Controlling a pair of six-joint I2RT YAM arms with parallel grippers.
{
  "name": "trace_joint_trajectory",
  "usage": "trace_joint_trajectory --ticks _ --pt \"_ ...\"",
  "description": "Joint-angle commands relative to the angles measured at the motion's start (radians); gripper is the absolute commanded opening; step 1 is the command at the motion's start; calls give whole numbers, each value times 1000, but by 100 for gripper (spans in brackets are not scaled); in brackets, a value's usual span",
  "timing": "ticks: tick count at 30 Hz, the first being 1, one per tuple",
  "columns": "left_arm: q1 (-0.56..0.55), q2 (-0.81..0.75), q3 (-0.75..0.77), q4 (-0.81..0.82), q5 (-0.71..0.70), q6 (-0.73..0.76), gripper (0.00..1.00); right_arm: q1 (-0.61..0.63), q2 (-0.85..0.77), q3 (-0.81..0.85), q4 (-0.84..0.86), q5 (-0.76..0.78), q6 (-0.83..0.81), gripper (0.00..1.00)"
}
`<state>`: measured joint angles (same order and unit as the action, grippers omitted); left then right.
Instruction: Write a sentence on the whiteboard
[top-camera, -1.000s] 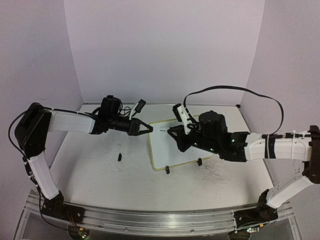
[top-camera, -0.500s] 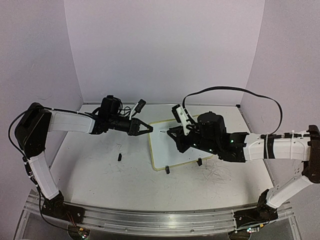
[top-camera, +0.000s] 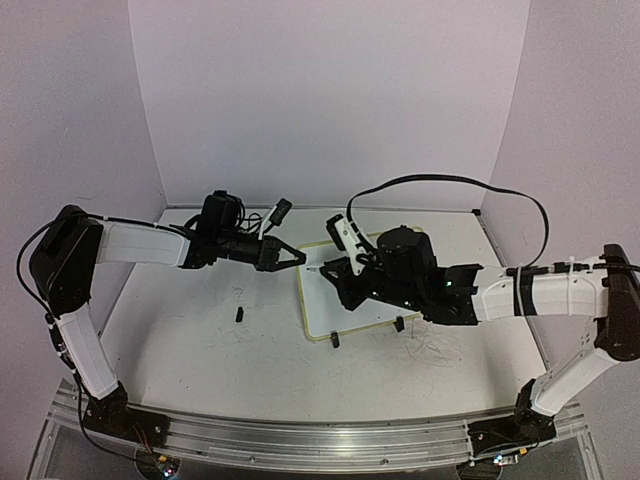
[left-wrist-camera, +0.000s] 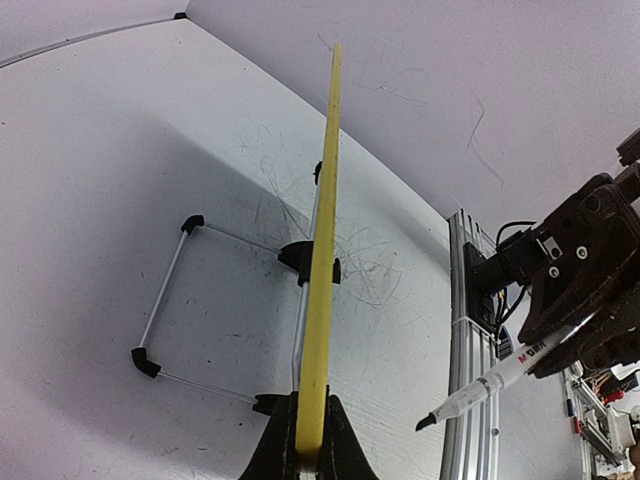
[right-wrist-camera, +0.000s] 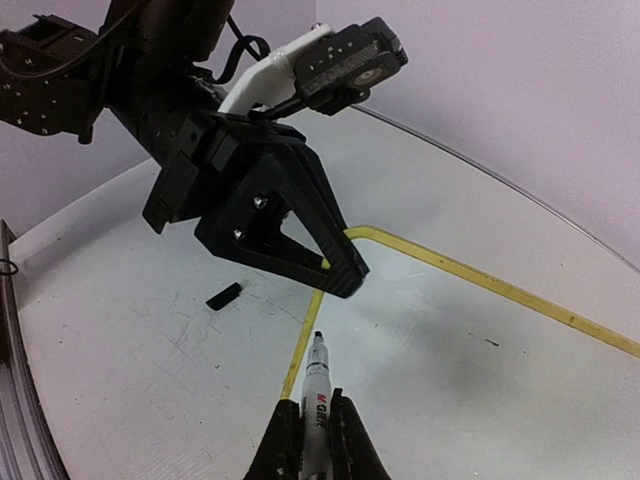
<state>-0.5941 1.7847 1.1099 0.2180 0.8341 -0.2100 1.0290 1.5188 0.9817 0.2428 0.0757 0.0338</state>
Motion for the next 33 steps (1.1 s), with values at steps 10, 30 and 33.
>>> trace_joint_trajectory --ticks 10,30,33 --pt "-10 -31 -5 5 -28 6 0 21 70 86 10 48 0 0" --pt "-10 -39 -6 5 -25 6 0 22 118 122 7 77 7 0" --pt "-10 -41 -7 5 -25 6 0 23 122 124 7 79 7 0"
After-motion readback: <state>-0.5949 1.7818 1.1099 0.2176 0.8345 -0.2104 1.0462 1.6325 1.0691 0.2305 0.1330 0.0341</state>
